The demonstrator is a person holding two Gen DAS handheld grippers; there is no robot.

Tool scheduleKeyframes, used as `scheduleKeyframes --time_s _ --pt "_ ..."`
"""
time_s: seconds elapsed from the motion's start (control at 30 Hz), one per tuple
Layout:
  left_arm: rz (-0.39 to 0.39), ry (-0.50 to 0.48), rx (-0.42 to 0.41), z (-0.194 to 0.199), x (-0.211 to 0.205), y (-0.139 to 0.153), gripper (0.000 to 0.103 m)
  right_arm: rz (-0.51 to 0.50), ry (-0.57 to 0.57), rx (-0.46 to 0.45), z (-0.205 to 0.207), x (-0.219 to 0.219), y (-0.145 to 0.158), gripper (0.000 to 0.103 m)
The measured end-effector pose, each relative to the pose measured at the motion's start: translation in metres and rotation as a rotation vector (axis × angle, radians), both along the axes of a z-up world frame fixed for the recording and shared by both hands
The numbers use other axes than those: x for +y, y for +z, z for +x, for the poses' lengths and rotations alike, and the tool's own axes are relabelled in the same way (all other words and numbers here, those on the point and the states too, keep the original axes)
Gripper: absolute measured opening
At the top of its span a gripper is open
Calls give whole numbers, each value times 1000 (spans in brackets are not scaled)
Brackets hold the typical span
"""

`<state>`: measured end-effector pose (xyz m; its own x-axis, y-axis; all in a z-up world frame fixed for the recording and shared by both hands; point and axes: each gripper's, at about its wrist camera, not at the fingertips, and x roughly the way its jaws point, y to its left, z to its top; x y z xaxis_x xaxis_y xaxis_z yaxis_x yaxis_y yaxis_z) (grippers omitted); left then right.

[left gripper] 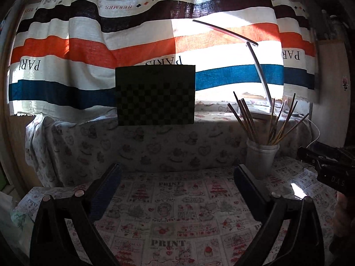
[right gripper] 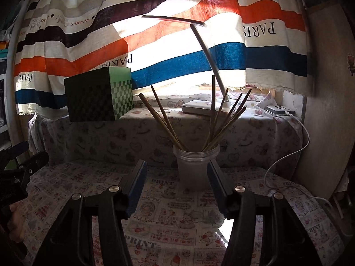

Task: Organize utensils

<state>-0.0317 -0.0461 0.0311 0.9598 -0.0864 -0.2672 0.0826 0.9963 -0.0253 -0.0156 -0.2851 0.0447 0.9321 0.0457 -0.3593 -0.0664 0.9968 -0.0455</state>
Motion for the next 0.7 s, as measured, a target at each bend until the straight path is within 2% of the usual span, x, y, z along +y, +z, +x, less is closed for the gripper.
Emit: scheduleKeyframes --time_s 0.13,0.3,0.47,0.63,0.7 --pt "-41 2 18 1 2 -10 102 28 1 -16 -7 -1 -8 88" --pt "-46 -6 -8 -4 1 -13 102 -1 -27 -11 -5 0 -18 88" --pt "-11 6 -2 -5 -3 -21 102 -10 -28 -31 -7 2 -24 89" --pt "-35 36 20 -2 4 -22 102 -14 -11 -50 -12 5 -27 102" --pt "-31 57 34 0 5 -24 102 -15 -3 -53 -13 6 -27 103"
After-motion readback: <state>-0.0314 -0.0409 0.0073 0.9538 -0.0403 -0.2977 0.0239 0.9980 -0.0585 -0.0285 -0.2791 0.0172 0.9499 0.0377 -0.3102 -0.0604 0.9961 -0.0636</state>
